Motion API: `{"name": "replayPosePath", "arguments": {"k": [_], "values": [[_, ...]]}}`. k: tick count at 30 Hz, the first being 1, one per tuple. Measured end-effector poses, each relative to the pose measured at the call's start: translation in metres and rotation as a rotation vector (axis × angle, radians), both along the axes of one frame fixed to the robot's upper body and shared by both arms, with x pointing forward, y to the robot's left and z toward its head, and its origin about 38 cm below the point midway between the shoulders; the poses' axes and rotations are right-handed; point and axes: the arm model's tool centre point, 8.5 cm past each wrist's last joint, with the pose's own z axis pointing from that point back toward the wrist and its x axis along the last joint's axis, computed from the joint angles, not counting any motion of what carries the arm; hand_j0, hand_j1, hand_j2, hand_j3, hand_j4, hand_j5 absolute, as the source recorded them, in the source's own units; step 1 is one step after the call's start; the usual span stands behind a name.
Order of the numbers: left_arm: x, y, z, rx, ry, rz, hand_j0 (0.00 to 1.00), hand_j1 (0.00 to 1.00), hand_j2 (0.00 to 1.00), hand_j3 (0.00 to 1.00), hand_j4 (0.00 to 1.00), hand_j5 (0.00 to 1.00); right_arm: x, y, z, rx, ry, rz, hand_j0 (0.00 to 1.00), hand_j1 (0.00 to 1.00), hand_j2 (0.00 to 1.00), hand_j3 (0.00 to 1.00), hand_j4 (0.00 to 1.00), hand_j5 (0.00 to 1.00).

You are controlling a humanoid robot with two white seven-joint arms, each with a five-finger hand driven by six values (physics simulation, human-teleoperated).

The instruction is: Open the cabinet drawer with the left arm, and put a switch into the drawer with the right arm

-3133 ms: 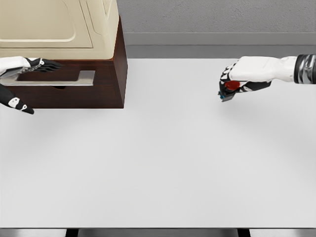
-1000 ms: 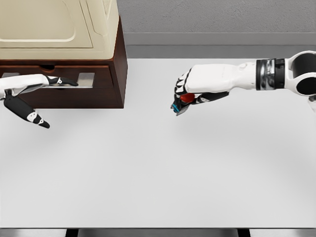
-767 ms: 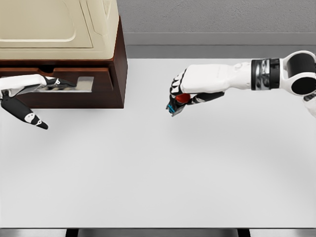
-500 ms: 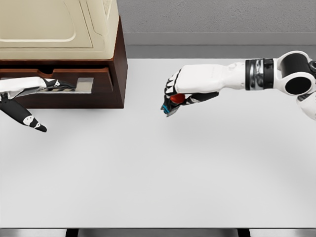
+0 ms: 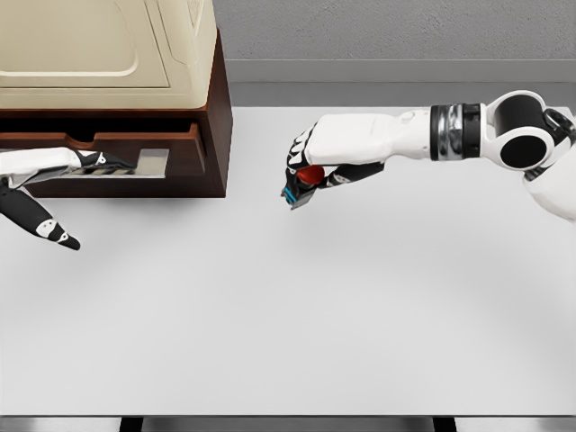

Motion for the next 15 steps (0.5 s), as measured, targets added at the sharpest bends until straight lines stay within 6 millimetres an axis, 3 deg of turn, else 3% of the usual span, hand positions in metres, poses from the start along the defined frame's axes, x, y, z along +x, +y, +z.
{"name": "replayPosePath", "arguments": {"k": [15], "values": [[-0.0076,0.0021,0.0029,0.01,0.006,-0.004,1.0,1.0,1.0,1.0,1.0,1.0,0.0002,0.0021,0.0032,0.001,-0.008,0.006,0.47,0.47,0.47,0.47,0.47,0.47]]}}
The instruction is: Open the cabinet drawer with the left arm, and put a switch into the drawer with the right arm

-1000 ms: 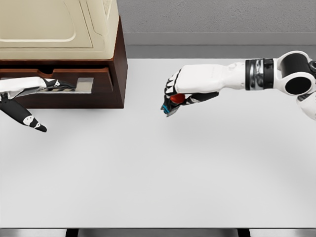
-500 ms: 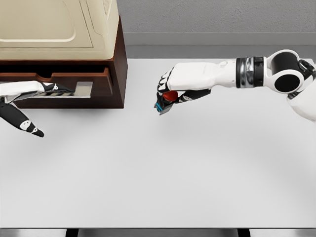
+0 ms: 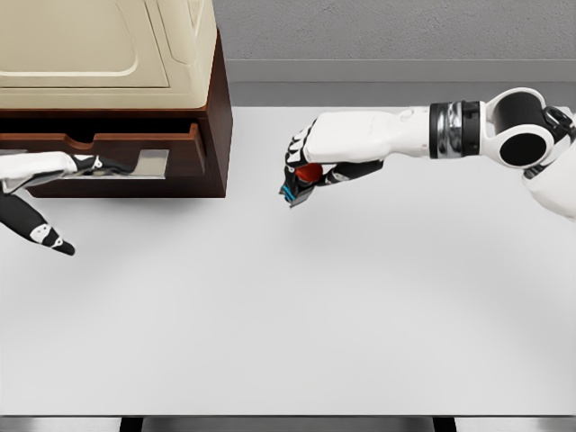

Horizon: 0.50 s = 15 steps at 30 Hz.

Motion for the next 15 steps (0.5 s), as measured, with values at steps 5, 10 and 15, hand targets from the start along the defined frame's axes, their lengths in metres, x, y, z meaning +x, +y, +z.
{"name": "replayPosePath", "arguments": {"k": [5,10,15], "values": [[-0.0018,0.0005,-0.0015,-0.014,0.012,0.004,1.0,1.0,1.0,1.0,1.0,1.0,-0.0003,0.0015,0.0,0.002,0.0,0.003,0.47,0.47,0.47,0.47,0.47,0.47],[-0.0037,0.0023,-0.0003,-0.03,0.023,0.011,1.0,1.0,1.0,1.0,1.0,1.0,-0.0004,0.0018,0.0,0.002,0.0,0.004,0.47,0.47,0.47,0.47,0.47,0.47],[-0.0052,0.0039,0.0017,-0.037,0.029,0.015,1.0,1.0,1.0,1.0,1.0,1.0,-0.0003,0.0019,0.0,0.002,0.0,0.004,0.47,0.47,0.47,0.47,0.47,0.47]]}}
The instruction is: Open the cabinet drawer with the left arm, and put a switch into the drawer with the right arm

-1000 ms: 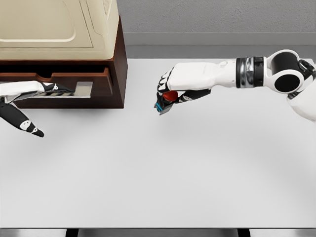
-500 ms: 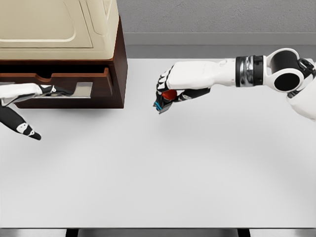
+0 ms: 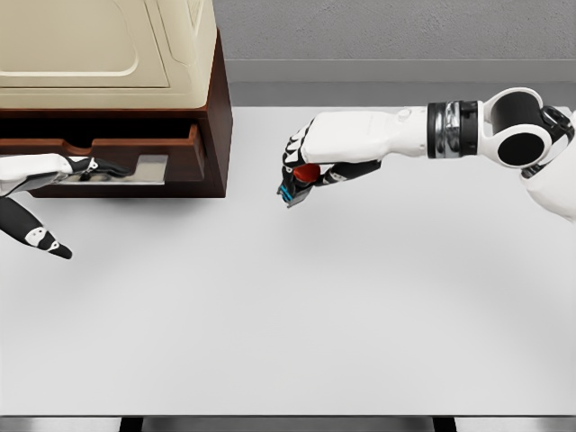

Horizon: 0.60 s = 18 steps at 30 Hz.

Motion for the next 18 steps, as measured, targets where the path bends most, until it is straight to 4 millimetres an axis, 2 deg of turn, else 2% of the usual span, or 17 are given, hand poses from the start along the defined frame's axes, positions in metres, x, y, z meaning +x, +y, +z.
{"name": "replayPosePath", "arguments": {"k": [13,18], "values": [[-0.002,0.003,0.002,0.002,0.0,0.003,1.0,1.0,1.0,1.0,1.0,1.0,0.0,0.002,0.003,0.002,-0.007,0.004,0.47,0.47,0.47,0.47,0.47,0.47],[-0.002,0.003,0.002,0.009,-0.002,0.003,1.0,1.0,1.0,1.0,1.0,1.0,0.001,0.004,0.013,0.003,-0.028,0.009,0.47,0.47,0.47,0.47,0.47,0.47]]}}
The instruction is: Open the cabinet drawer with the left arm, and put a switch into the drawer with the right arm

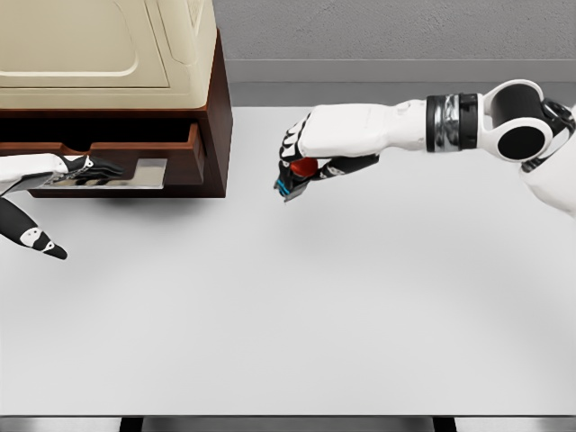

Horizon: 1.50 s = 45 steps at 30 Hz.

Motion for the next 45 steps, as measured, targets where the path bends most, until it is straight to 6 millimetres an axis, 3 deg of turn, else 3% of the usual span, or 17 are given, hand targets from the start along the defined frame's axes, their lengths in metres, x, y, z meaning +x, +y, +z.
{"name": "replayPosePath", "arguments": {"k": [31,45], "values": [[-0.001,0.012,0.001,0.075,-0.026,0.02,1.0,1.0,1.0,1.0,1.0,1.0,0.0,0.011,0.035,-0.006,-0.067,0.036,0.47,0.47,0.47,0.47,0.47,0.47],[-0.004,0.019,0.003,0.097,-0.025,0.033,1.0,1.0,1.0,1.0,1.0,1.0,0.0,0.014,0.042,0.004,-0.073,0.043,0.47,0.47,0.47,0.47,0.47,0.47]]}}
